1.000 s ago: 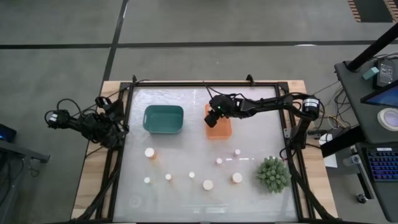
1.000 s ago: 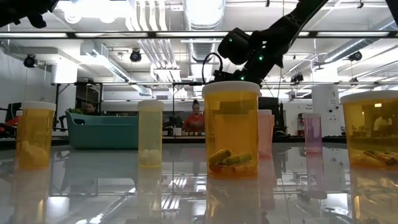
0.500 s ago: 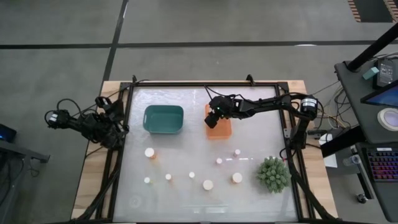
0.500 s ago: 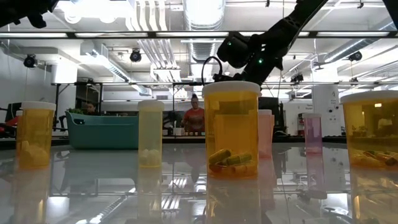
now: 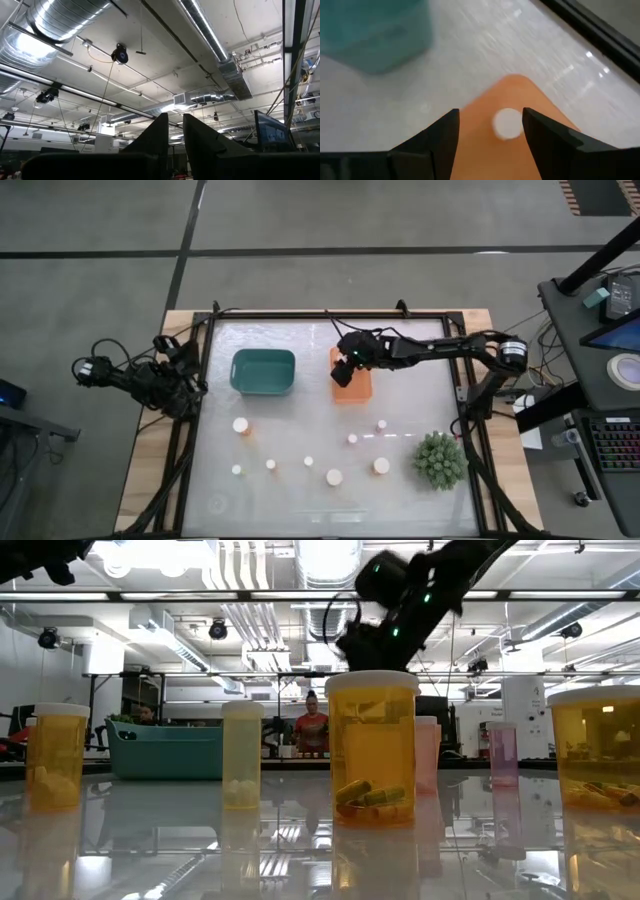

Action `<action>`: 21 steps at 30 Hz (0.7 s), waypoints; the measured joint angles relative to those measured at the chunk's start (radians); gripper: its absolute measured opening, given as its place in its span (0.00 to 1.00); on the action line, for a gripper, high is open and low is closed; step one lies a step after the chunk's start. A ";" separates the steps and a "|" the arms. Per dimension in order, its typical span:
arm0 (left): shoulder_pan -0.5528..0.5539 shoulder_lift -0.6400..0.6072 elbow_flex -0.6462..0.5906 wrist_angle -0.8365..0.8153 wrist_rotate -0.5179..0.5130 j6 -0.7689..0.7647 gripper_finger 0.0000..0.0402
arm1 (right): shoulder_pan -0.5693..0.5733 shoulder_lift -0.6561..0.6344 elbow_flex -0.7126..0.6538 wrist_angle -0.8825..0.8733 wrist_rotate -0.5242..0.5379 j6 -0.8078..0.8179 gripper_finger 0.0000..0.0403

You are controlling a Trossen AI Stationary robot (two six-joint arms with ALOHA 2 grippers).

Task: Pick and place medicine bottles into bin by pill shape (circle, oval)
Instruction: Put the top left large orange pill bottle into the green bin

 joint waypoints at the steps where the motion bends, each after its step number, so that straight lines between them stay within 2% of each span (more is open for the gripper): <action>1: 0.000 0.000 0.000 0.000 0.000 0.000 0.10 | 0.016 -0.020 -0.007 0.001 0.015 0.000 0.52; 7: 0.000 0.002 -0.001 -0.025 0.000 -0.006 0.10 | 0.148 -0.140 -0.058 -0.003 0.118 -0.033 0.51; 11: 0.000 0.002 -0.001 -0.050 0.000 -0.018 0.10 | 0.238 -0.232 -0.110 0.004 0.128 -0.060 0.49; 17: 0.000 0.021 -0.002 -0.090 0.001 -0.189 0.10 | 0.358 -0.366 -0.211 0.055 0.129 -0.087 0.49; 21: 0.000 0.065 -0.001 -0.093 0.021 -0.348 0.10 | 0.412 -0.438 -0.291 0.136 0.130 -0.162 0.49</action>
